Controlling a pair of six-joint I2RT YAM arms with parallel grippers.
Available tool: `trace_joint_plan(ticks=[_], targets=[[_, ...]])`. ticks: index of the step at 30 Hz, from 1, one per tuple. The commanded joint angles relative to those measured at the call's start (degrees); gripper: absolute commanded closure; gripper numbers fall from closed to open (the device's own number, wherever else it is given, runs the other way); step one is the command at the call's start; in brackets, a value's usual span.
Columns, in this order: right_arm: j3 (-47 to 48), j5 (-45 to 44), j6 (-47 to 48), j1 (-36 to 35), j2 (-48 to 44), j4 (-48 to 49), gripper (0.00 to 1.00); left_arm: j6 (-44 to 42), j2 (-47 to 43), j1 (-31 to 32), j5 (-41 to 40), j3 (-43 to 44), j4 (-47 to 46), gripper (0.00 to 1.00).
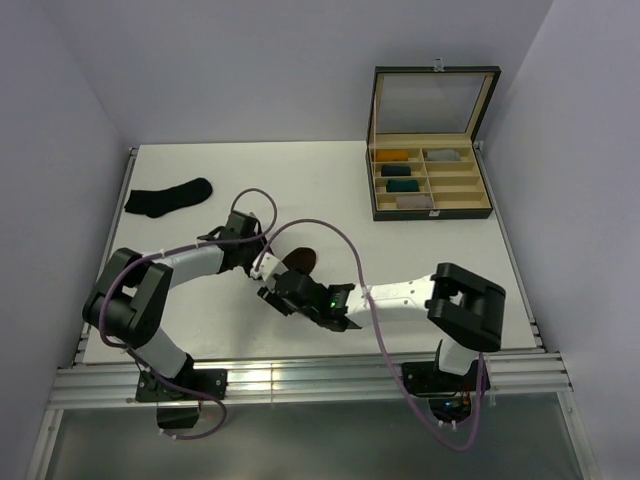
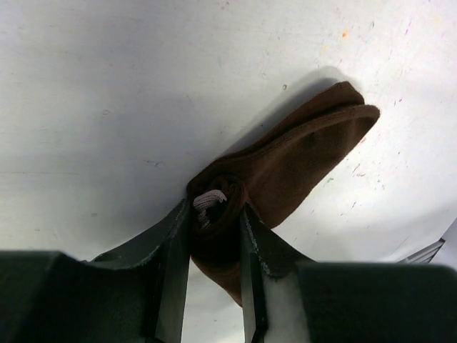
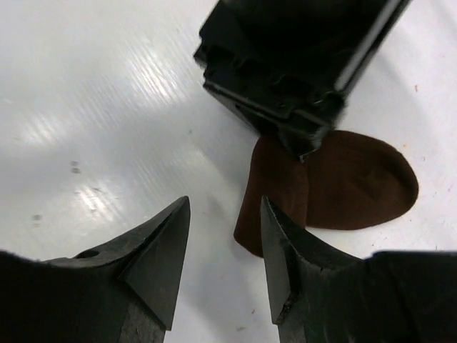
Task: Roll the socks
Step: Roll the sock at the center of the board.
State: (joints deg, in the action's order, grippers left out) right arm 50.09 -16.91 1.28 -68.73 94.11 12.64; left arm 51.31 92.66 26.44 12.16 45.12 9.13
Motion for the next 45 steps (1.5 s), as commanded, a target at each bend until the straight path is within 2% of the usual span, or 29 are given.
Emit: trace_joint_plan(ticks=[1,11,25,28,31,32,35,36,38,39,42,45], targets=[[2.6,-7.9,3.4,-1.1,4.1,2.7,0.49,-4.2,2.4,0.3,0.4,0.1,8.4,0.91],[4.0,-14.8,4.9,-1.0,10.4,1.5,0.44,-6.2,3.4,0.3,1.4,1.4,9.9,0.91],[4.1,-7.2,1.7,3.8,13.9,-3.9,0.43,-8.2,4.9,0.3,2.6,3.0,11.2,0.92],[4.1,-3.0,1.6,5.2,14.1,-5.2,0.54,-8.5,4.7,0.3,2.7,3.1,11.0,0.92],[4.1,4.6,1.4,6.8,13.3,-6.7,0.74,-8.7,4.4,0.3,3.0,3.4,10.7,0.91],[4.5,7.0,1.1,7.6,13.1,-7.2,0.86,-8.6,4.1,0.3,3.1,3.4,10.0,0.89],[5.5,16.6,-0.4,10.9,12.2,-9.8,0.99,-7.6,2.0,0.3,2.6,2.6,8.2,0.75],[5.9,23.5,-0.7,11.9,12.0,-11.3,1.0,-7.2,1.3,0.3,2.3,2.2,7.8,0.69],[6.9,28.2,-1.2,15.4,11.5,-13.9,1.0,-6.0,-1.2,0.3,0.6,1.8,6.6,0.61],[7.5,33.1,-2.9,16.4,11.6,-15.1,1.0,-5.6,-2.0,0.3,0.0,1.3,6.1,0.53],[9.9,38.8,-3.3,19.7,12.7,-19.2,1.0,-3.6,-5.7,0.0,-2.4,-0.1,4.3,0.37],[12.1,46.3,-4.7,22.3,14.7,-21.5,1.0,-1.0,-9.8,-0.5,-5.0,-2.5,2.3,0.25]])
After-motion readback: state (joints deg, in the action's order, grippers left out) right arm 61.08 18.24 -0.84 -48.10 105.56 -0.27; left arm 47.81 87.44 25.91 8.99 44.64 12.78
